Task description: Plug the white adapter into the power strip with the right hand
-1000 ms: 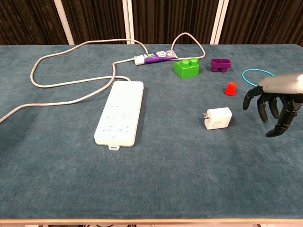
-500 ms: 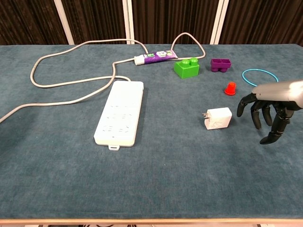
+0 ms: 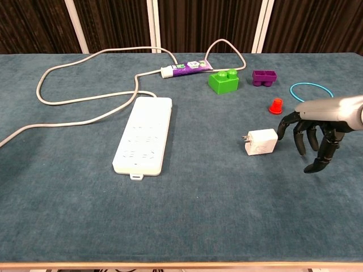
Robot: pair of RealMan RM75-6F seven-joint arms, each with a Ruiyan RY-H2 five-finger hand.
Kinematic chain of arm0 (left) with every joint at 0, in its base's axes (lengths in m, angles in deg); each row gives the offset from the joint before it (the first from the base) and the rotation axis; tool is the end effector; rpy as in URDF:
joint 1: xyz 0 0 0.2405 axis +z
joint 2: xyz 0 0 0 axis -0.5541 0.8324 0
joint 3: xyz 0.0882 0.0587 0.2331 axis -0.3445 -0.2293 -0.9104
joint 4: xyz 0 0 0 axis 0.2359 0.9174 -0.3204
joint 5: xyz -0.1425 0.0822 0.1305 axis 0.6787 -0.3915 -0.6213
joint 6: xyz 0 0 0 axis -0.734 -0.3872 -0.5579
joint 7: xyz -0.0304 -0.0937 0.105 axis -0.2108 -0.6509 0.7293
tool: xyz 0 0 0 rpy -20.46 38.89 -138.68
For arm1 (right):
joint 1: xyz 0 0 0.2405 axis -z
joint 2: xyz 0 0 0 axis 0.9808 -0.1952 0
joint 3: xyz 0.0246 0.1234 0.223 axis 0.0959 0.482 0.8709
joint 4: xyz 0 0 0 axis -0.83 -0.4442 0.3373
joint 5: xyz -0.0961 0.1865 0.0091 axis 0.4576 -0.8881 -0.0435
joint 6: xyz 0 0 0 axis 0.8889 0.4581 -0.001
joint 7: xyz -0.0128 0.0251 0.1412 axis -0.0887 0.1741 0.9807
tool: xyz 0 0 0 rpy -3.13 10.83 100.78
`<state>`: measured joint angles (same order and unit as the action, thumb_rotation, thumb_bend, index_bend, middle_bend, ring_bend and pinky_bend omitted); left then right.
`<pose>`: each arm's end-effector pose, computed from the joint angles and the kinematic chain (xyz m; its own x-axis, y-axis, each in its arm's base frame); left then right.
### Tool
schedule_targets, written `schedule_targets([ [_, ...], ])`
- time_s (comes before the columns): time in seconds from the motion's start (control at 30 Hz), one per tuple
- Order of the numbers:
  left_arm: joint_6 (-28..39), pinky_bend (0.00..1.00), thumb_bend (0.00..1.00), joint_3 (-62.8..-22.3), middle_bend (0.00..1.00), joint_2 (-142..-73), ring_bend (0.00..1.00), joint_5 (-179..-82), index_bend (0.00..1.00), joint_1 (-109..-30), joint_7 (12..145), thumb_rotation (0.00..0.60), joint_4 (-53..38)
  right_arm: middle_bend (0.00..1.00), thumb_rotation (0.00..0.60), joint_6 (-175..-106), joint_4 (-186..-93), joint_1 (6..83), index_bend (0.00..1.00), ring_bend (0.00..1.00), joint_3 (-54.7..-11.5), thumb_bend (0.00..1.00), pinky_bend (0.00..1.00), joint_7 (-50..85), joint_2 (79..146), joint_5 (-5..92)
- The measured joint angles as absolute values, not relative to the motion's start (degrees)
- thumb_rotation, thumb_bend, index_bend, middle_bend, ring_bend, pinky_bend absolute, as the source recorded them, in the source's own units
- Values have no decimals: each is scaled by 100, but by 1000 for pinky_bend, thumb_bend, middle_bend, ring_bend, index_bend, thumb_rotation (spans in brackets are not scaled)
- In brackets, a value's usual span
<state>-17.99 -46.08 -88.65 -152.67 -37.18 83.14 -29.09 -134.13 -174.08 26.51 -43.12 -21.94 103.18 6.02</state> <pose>-0.3100 0.1793 0.1695 0.4421 -0.0640 0.8947 0.8965 0.0619 -0.4386 -0.1665 -0.3032 0.0209 0.4954 -0.5615 0.6628 -0.8541 -0.1758 0.4895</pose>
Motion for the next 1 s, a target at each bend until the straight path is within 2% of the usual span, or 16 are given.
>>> schedule_targets([
  [1.0, -1794, 0, 102, -4598, 0, -8861, 0, -15242, 125, -3721, 8306, 600, -2910, 459, 600, -13730, -17786, 2616, 251, 467, -4213, 264, 599, -2188, 10438, 943],
])
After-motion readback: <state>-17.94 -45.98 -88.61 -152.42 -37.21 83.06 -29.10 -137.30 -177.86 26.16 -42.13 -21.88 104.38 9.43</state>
